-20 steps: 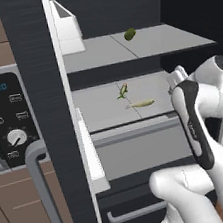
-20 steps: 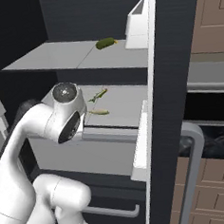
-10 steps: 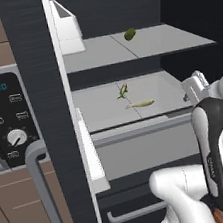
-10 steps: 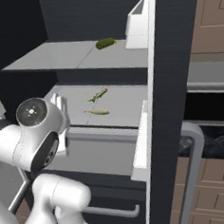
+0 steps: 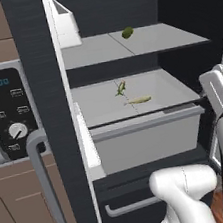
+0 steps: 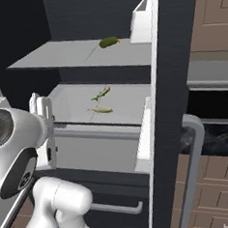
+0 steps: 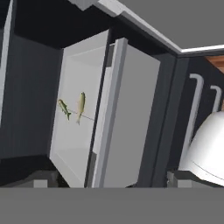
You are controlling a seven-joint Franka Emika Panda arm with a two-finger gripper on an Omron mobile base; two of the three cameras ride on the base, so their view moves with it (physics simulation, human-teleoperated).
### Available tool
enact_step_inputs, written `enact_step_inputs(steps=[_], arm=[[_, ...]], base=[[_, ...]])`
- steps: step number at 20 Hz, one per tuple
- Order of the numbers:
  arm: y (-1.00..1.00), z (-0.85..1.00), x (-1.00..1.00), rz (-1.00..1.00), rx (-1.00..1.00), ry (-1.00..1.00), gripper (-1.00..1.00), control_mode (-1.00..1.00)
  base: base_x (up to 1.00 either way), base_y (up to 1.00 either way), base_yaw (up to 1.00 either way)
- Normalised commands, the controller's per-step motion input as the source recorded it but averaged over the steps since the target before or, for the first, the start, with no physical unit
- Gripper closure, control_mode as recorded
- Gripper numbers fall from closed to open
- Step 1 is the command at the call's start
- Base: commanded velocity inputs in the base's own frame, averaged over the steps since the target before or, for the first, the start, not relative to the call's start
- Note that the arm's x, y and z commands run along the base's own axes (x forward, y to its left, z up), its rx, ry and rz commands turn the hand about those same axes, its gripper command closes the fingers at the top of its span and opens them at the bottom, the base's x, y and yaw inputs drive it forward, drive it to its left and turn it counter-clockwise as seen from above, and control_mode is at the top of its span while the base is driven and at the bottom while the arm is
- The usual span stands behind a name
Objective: Transport the fish and onion to the fridge. Place the fish on the rack containing meat and place the onion on the rack containing the vegetable, ensuring meats and vegetables are on different racks.
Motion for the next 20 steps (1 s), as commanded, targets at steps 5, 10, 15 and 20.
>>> enact_step_inputs(steps=[5, 10, 15, 20], arm=[[0.0, 0.0, 0.0, 0.0, 0.0, 0.0, -1.0, 1.0], [0.0, 0.0, 0.0, 0.0, 0.0, 0.0, -1.0, 1.0], [0.0, 0.0, 0.0, 0.0, 0.0, 0.0, -1.0, 1.0], [0.0, 0.0, 0.0, 0.0, 0.0, 0.0, -1.0, 1.0]], base=[[-1.0, 0.31, 0.0], [-1.0, 0.96, 0.0], [-0.99, 1.0, -0.01], [-0.67, 1.0, -0.19]])
